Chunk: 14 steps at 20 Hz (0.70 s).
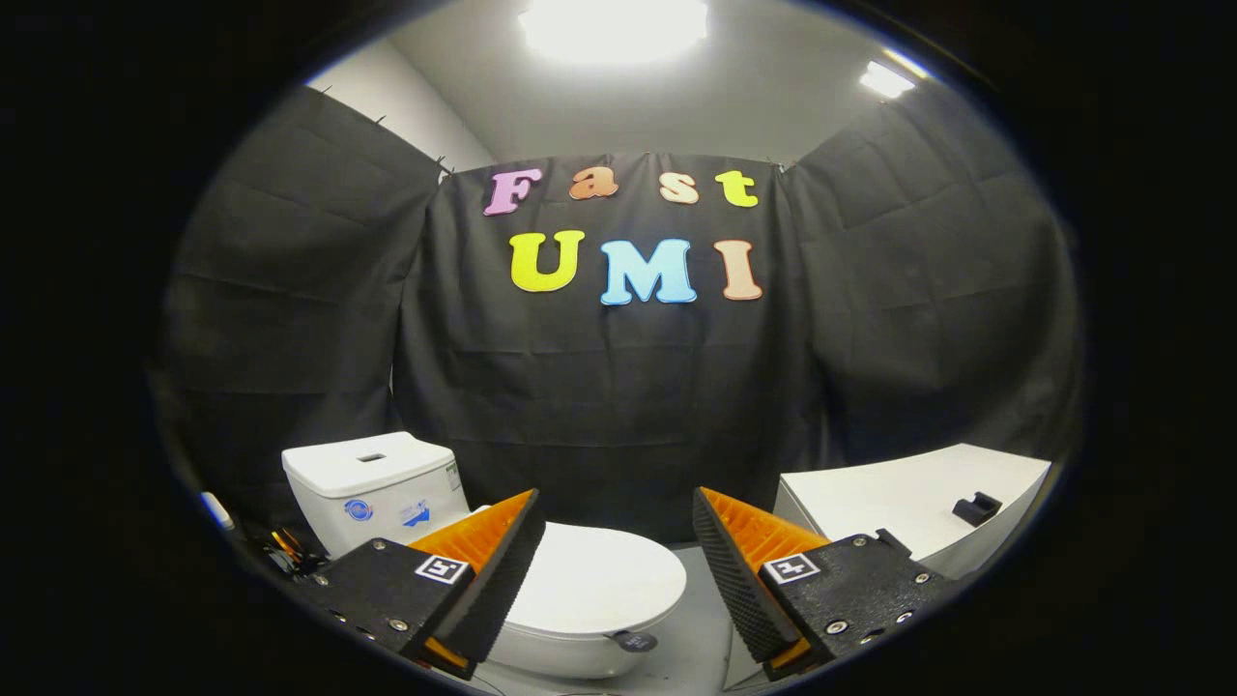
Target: Open the toilet lid.
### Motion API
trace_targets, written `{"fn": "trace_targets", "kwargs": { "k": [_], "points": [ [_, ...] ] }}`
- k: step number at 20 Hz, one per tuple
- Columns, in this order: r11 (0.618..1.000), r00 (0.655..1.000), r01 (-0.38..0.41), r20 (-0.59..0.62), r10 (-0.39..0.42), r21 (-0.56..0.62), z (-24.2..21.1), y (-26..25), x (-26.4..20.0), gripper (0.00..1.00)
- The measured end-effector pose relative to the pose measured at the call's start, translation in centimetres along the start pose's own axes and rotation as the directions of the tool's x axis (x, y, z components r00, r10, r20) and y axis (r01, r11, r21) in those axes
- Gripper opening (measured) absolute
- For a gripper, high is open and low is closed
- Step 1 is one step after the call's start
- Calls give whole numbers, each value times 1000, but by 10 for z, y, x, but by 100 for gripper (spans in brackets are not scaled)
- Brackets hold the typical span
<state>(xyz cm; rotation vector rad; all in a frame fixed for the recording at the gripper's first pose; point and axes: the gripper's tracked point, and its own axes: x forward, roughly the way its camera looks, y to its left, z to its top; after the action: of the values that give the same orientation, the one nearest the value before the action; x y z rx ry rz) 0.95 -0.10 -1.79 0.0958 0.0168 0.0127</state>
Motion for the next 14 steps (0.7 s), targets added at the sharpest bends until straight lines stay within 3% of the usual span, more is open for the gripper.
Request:
{"fn": "trace_targets", "kwargs": {
  "k": [7, 14],
  "points": [
    [988, 998, 36, -48, -29, 148, -25, -11, 19, 95],
    [895, 989, 131, -118, -89, 426, -63, -30, 26, 96]
  ]
}}
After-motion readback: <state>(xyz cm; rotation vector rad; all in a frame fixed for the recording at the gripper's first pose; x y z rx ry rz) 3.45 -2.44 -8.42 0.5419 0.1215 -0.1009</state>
